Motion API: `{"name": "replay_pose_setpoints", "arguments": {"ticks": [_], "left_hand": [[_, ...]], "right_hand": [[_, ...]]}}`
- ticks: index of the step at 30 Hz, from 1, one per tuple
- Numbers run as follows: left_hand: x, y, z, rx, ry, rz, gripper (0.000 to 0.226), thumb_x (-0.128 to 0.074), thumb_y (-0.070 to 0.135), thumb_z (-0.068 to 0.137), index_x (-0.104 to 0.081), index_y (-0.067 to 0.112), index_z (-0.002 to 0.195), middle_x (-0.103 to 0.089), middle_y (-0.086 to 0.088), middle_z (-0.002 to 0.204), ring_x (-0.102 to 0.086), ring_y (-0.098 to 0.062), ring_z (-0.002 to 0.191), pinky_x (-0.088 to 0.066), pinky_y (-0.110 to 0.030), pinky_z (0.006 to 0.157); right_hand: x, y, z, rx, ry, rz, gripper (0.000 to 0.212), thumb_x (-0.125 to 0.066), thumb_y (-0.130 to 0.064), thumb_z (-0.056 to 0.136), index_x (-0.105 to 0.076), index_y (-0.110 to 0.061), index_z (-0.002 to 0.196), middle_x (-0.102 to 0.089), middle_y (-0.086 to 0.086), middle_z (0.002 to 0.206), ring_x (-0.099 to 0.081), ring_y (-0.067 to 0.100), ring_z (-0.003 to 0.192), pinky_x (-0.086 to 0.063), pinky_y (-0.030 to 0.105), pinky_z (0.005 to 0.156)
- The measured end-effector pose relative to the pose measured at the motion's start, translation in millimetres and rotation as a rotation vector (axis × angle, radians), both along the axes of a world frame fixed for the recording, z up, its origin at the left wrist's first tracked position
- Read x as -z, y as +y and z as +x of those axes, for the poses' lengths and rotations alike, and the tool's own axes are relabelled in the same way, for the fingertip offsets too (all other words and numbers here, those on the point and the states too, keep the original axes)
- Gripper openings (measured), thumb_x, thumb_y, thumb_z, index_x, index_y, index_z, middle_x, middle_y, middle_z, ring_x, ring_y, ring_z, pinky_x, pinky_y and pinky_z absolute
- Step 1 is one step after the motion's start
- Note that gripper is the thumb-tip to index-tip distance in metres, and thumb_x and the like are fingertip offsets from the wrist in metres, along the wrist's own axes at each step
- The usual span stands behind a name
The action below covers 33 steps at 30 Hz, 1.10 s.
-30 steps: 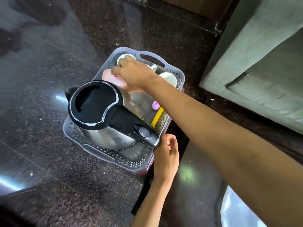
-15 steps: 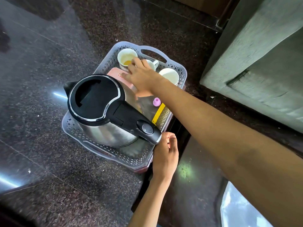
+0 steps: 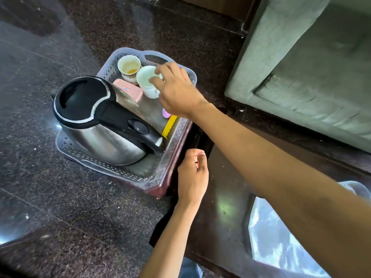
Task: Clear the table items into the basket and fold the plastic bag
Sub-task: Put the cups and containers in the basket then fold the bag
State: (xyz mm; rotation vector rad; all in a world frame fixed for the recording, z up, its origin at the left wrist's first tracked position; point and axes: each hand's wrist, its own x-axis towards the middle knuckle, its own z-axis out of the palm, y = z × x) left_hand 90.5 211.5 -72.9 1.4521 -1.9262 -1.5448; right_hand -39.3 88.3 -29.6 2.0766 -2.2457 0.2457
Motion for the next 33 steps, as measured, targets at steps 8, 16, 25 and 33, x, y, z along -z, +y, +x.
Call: {"name": "replay_pose_setpoints", "arguments": {"ticks": [8,16,25,33], "left_hand": [[-17,53,-8,0.035,0.041,-0.050,0.018,-0.045,0.017,0.095,-0.059,0.015,0.105,-0.069,-0.007,0.096,-0.066,-0.023,0.089,-0.052,-0.036,0.081],[-23,168,-16,0.243,-0.006,-0.055,0.019,-0.044,0.020,0.097,-0.059,0.015,0.108,-0.068,-0.001,0.102,-0.064,-0.018,0.094,-0.047,-0.027,0.081],[-15,310,-39,0.444,-0.045,-0.023,0.018,-0.045,0.023,0.097,-0.058,0.011,0.100,-0.068,-0.003,0.095,-0.061,-0.019,0.086,-0.039,-0.024,0.073],[-5,396,-50,0.643,-0.072,0.013,0.012,-0.044,0.026,0.095,-0.056,0.022,0.096,-0.067,0.003,0.097,-0.063,-0.018,0.091,-0.051,-0.033,0.080]], "right_hand": [[1,135,-17,0.218,-0.171,-0.220,0.027,-0.056,-0.010,0.077,-0.065,-0.003,0.101,-0.061,0.016,0.107,-0.054,0.039,0.100,-0.048,0.046,0.076],[17,334,-23,0.684,-0.256,-0.427,0.026,-0.056,-0.006,0.077,-0.067,-0.006,0.100,-0.062,0.014,0.103,-0.053,0.037,0.092,-0.048,0.043,0.081],[46,545,-8,1.162,-0.215,-0.346,0.034,-0.057,-0.008,0.076,-0.061,-0.007,0.110,-0.055,0.016,0.116,-0.048,0.035,0.097,-0.042,0.044,0.088],[77,687,6,1.752,-0.256,0.093,0.073,-0.063,-0.031,0.081,-0.028,-0.026,0.145,-0.017,0.027,0.150,-0.036,0.045,0.120,-0.032,0.051,0.102]]}}
